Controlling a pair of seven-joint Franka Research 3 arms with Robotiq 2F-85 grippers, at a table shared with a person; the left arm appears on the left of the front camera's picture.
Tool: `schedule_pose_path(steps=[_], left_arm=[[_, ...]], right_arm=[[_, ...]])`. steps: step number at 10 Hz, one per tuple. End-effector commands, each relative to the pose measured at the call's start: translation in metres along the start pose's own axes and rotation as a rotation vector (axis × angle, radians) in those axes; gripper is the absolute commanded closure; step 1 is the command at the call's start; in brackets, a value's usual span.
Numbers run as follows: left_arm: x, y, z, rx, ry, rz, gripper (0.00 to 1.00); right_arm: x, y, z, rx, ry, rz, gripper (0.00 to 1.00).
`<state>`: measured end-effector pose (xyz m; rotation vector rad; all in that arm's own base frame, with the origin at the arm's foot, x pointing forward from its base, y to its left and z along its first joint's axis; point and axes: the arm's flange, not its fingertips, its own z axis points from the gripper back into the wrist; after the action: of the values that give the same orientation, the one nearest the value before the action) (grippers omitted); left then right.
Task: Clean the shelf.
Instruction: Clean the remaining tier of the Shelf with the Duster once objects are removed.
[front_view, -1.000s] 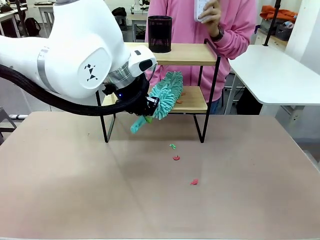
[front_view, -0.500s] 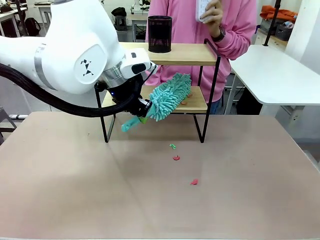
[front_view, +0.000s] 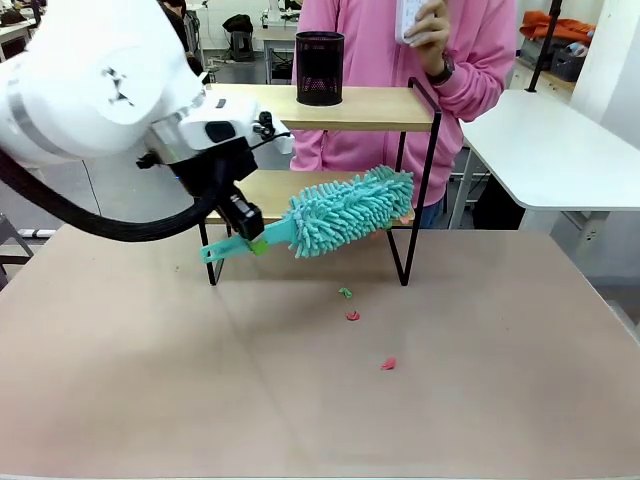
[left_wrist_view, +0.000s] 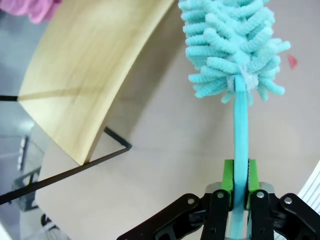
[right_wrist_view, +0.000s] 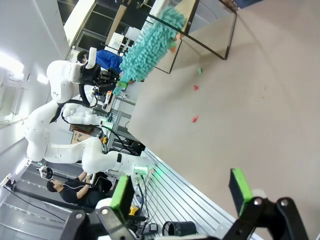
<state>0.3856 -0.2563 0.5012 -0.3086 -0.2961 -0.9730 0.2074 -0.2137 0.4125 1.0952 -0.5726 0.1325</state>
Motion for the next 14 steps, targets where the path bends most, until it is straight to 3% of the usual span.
schedule_pose_path(steps=[1,3,6,8,10,12,14], left_arm=[[-0.033,0.004,0.01,-0.065,0.033,-0.122,0.88],[-0.06,0.009,0.02,-0.06,0.057,-0.191,0.88],[-0.086,0.003,0.052,-0.098,-0.077,-0.143,0.88],[-0.13,-0.017,0.088,-0.086,-0.238,-0.142,0.88],[-0.2,-0.028,0.14,-0.092,-0.419,-0.132,0.88],[-0.268,-0.012,0.164,0.025,-0.577,0.129,0.88],[-0.312,0.005,0.162,0.003,-0.688,0.36,0.88]], right_arm=[[0.003,0.001,0.0,0.013,-0.018,0.025,0.0],[0.003,0.001,0.0,0.013,-0.018,0.025,0.0],[0.003,0.001,0.0,0.013,-0.018,0.025,0.0],[0.003,0.001,0.0,0.013,-0.018,0.025,0.0],[0.003,0.001,0.0,0.013,-0.018,0.025,0.0],[0.003,0.001,0.0,0.013,-0.018,0.025,0.0],[0.003,0.001,0.0,0.013,-0.018,0.025,0.0]])
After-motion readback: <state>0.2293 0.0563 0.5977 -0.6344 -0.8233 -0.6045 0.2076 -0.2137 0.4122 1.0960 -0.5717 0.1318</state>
